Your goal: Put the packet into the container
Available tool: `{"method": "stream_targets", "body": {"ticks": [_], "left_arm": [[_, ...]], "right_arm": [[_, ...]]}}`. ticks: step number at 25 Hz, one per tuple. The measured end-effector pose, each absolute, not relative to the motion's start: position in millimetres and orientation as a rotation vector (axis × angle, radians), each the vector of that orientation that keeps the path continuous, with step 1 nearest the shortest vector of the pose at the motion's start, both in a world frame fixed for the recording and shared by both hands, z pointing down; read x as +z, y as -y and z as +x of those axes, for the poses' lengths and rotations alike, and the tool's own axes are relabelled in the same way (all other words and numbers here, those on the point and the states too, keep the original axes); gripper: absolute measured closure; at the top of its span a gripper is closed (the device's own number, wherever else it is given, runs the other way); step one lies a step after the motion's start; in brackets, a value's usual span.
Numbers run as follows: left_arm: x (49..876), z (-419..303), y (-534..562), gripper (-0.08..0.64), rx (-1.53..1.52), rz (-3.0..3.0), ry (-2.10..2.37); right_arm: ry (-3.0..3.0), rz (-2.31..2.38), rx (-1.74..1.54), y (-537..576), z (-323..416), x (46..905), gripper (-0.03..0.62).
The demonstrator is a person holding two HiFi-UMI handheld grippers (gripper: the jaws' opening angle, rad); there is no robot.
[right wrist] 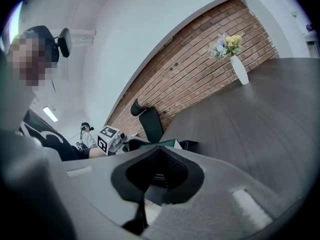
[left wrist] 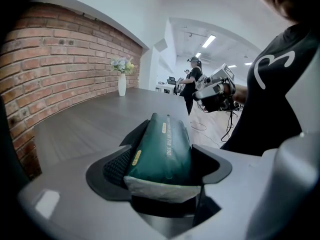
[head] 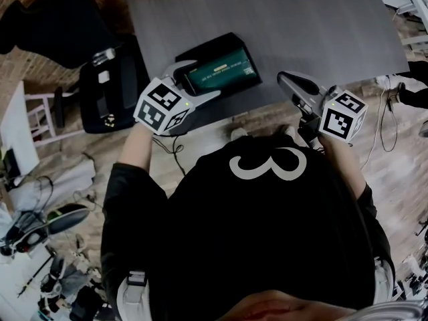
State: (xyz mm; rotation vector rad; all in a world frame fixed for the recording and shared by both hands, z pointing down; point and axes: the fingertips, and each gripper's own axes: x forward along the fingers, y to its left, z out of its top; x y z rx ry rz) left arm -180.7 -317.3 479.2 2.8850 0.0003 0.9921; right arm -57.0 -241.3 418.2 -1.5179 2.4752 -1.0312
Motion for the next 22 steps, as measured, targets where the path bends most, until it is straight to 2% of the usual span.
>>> {"method": "stream_targets", "body": {"ticks": [11,22], "left_arm": [[507.8,-172.4,312.1,0.161,1.215,2.861,0.001],[502.3,-171.7,310.3,0.137,1.127,2.847,-0.014]], "right_arm": [[-2.437,-1.513,-1.099,239.3,-54.5,428.2,0.591],[-2.447,-1.485,-1.136,226.7,-66.1,442.8,0.591]]}}
